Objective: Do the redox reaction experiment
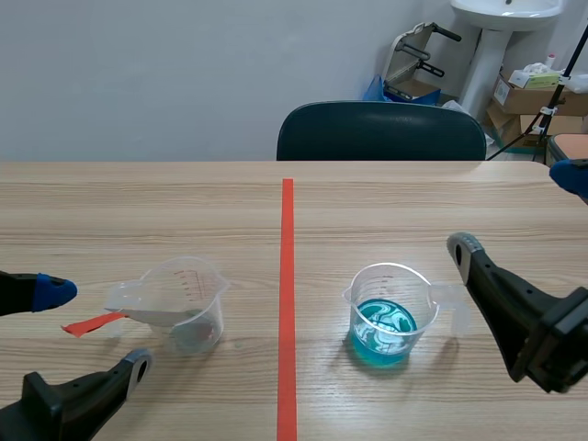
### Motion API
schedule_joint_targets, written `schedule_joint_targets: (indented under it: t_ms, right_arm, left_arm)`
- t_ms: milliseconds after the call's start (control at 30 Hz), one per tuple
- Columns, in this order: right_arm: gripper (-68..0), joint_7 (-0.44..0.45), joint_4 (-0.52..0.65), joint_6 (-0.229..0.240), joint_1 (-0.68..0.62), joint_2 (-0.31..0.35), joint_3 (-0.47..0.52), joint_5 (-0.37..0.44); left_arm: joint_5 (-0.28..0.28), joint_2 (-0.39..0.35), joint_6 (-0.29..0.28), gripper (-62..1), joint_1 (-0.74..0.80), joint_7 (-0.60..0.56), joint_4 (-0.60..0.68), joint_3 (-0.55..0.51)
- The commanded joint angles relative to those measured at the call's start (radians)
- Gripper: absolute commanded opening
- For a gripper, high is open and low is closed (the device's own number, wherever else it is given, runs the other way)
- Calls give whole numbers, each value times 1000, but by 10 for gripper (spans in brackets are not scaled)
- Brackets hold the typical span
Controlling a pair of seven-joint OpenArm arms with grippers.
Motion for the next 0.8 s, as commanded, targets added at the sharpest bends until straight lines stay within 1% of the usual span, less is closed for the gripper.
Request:
schedule_joint_targets:
  t_ms: [0,767]
  right_arm:
    - [4,11,16,-4,11,10,7,12]
    - [4,11,16,-3,11,11,7,12]
  left_arm:
    - [-6,8,-1,14,2,-14,20,-3]
    - [-6,7,1,14,10,-14,20,-8]
